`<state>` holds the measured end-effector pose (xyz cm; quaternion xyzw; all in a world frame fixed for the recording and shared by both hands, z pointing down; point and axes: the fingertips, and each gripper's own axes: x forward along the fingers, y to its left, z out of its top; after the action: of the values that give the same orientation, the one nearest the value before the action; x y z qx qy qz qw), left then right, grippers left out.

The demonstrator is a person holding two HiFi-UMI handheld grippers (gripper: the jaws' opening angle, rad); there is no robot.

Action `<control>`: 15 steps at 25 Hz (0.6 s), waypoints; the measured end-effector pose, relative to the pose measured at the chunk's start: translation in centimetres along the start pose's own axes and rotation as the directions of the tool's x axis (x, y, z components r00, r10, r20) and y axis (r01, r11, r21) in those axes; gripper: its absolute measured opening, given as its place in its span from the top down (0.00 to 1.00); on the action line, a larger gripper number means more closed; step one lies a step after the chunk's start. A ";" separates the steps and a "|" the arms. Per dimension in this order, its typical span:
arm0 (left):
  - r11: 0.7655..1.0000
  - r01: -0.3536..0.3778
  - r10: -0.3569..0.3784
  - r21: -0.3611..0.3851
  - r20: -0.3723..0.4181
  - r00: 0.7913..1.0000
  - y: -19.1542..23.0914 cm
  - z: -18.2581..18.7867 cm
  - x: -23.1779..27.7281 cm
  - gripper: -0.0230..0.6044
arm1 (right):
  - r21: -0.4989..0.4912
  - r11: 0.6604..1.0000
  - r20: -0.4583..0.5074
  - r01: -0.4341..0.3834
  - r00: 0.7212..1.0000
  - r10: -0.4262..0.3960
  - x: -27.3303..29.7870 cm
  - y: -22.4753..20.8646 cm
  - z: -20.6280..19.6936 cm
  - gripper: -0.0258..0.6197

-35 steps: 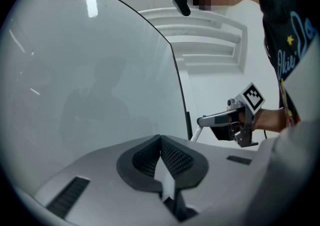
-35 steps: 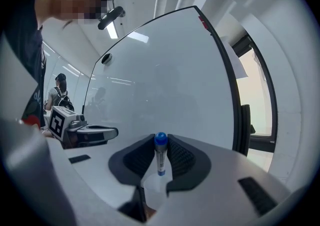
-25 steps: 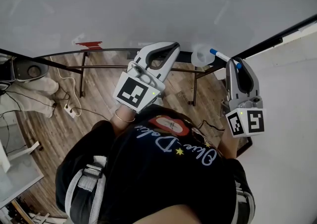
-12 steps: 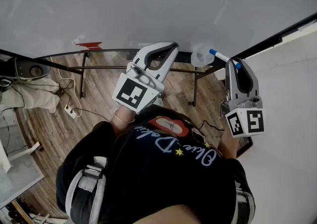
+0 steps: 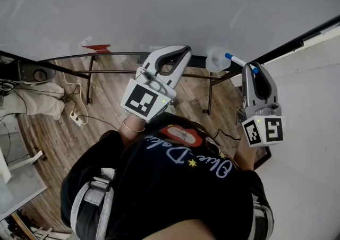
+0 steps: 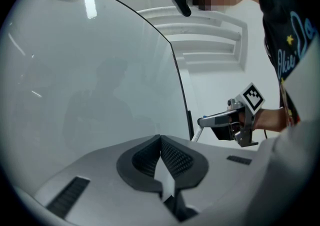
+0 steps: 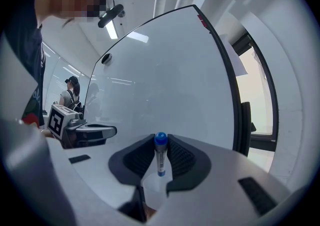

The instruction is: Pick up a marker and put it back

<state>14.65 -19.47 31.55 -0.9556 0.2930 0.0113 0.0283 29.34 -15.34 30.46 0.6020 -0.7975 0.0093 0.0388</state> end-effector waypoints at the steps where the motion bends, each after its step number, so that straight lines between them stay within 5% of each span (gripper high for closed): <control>1: 1.000 -0.002 0.002 -0.001 -0.001 1.000 0.0 0.0 0.0 0.96 | 0.002 1.000 0.000 -0.002 1.000 0.002 0.0 0.0 0.0 0.85; 15: 0.999 -0.044 0.045 0.017 -0.024 0.999 0.5 -0.5 -0.3 0.96 | 0.033 0.999 -0.029 -0.033 0.999 0.034 1.4 -0.4 -2.4 0.84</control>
<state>14.13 -19.75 32.06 -0.9487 0.3145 -0.0020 0.0325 29.49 -16.68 32.93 0.5888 -0.8066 0.0320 0.0405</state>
